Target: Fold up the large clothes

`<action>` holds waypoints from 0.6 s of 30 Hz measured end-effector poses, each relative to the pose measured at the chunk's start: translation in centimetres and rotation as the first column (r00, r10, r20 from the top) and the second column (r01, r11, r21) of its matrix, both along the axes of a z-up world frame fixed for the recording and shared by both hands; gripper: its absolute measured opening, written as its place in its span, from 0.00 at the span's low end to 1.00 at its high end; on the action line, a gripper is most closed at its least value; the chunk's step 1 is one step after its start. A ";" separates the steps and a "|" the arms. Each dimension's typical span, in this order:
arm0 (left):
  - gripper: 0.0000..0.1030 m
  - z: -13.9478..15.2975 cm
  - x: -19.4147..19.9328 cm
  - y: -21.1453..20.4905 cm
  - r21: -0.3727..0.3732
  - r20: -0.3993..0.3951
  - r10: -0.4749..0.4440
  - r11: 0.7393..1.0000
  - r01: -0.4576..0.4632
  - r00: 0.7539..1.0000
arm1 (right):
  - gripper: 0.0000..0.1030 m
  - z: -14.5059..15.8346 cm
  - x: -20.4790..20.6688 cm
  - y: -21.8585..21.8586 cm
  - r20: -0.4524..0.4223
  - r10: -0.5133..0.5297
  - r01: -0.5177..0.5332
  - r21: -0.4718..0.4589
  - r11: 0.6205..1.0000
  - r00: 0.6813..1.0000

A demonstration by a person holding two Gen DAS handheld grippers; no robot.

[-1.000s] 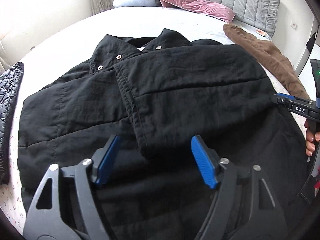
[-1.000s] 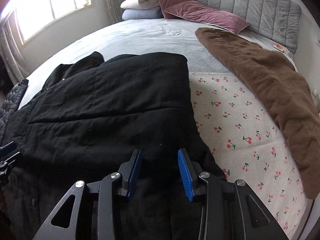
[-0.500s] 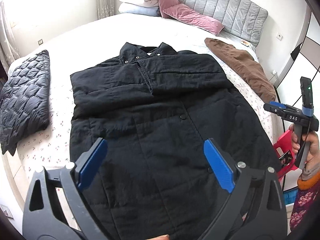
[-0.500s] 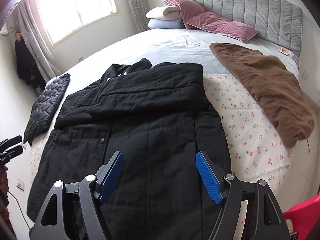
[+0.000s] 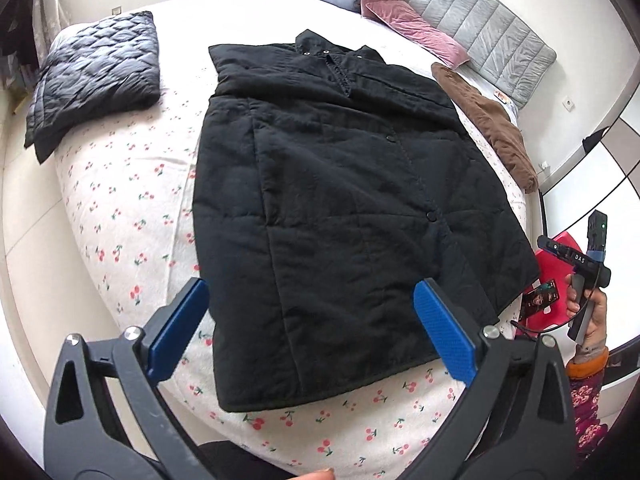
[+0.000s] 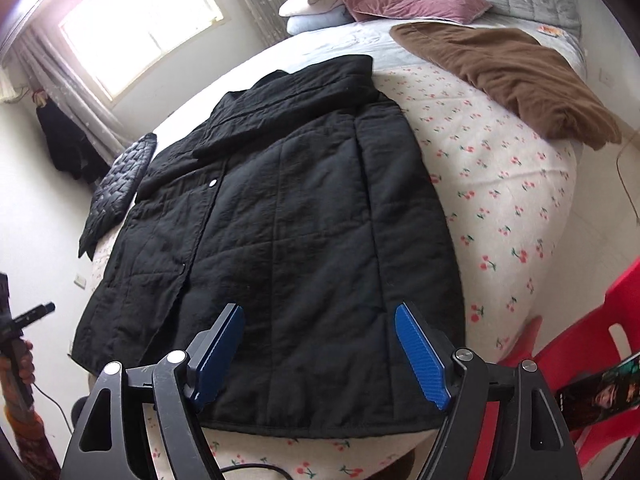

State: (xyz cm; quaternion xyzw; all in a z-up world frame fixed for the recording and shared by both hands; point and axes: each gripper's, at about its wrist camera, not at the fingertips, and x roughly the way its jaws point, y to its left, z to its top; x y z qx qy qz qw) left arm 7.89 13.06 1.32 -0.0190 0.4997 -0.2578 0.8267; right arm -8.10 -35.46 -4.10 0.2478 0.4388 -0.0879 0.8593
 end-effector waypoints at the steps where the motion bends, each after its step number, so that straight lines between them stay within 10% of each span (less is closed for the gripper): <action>1: 0.99 -0.5 -0.1 0.8 -0.009 -0.012 0.014 1.000 -0.014 1.000 | 0.77 -0.3 -0.6 -0.7 -0.001 -0.024 0.024 0.007 1.000 1.000; 9: 0.99 -4.7 0.5 3.7 -0.045 -0.035 0.020 0.999 -0.022 0.999 | 0.77 -2.8 -3.6 -5.0 -0.002 -0.175 0.175 0.031 0.984 0.985; 18: 0.92 -10.2 1.5 2.8 -0.111 -0.186 -0.022 0.994 0.001 0.982 | 0.77 -7.0 -1.9 -2.0 -0.071 -0.100 0.100 0.004 0.995 0.992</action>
